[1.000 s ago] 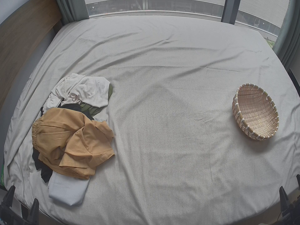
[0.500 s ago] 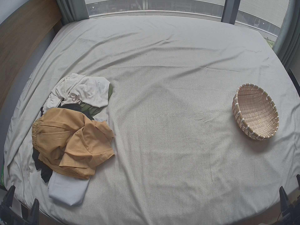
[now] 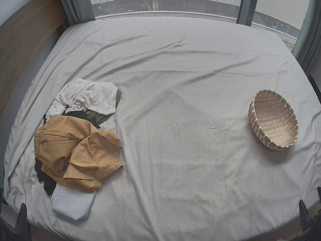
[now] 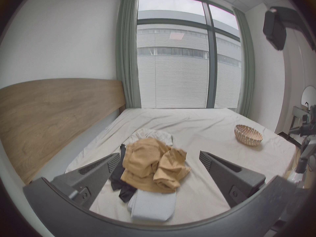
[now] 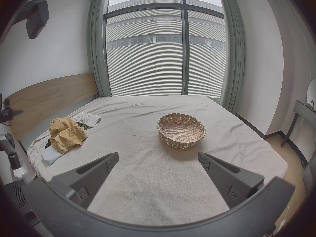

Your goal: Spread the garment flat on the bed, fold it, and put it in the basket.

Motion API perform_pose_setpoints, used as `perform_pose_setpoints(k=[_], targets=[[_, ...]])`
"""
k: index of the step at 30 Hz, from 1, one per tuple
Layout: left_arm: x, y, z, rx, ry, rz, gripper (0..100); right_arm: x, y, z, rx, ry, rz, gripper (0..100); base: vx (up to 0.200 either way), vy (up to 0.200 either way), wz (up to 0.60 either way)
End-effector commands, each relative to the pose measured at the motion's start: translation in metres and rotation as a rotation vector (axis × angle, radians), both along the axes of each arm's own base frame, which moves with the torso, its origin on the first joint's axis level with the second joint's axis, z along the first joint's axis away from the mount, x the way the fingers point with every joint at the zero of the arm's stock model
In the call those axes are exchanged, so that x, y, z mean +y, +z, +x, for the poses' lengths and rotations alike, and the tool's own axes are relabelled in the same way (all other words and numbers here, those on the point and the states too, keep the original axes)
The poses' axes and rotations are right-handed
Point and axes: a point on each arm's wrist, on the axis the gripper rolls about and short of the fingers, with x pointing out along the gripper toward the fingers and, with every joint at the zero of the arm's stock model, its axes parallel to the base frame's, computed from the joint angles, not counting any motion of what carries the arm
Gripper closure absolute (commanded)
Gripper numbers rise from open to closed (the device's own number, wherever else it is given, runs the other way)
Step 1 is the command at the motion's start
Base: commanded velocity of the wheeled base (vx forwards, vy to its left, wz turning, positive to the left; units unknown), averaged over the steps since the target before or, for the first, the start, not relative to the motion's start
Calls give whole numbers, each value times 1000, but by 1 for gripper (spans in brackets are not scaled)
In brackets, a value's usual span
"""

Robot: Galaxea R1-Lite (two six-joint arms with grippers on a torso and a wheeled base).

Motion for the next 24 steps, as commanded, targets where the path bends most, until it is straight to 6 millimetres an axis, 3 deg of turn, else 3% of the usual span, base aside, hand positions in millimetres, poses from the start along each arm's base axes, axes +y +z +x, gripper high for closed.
perform_pose_setpoints(k=[1, 4, 16, 20, 24], targets=[[0, 10, 16, 127, -101, -16, 0, 0, -5, 0, 4, 0, 0, 0, 0, 0, 0], [-2, 15, 27, 208, -202, -95, 0, 0, -5, 0, 4, 0, 0, 0, 0, 0, 0], [-8, 42, 58, 351, -287, -276, 0, 0, -5, 0, 4, 0, 0, 0, 0, 0, 0], [-11, 42, 70, 429, -308, -327, 0, 0, -5, 0, 4, 0, 0, 0, 0, 0, 0], [-17, 44, 94, 503, -330, -399, 0, 0, -5, 0, 4, 0, 0, 0, 0, 0, 0]])
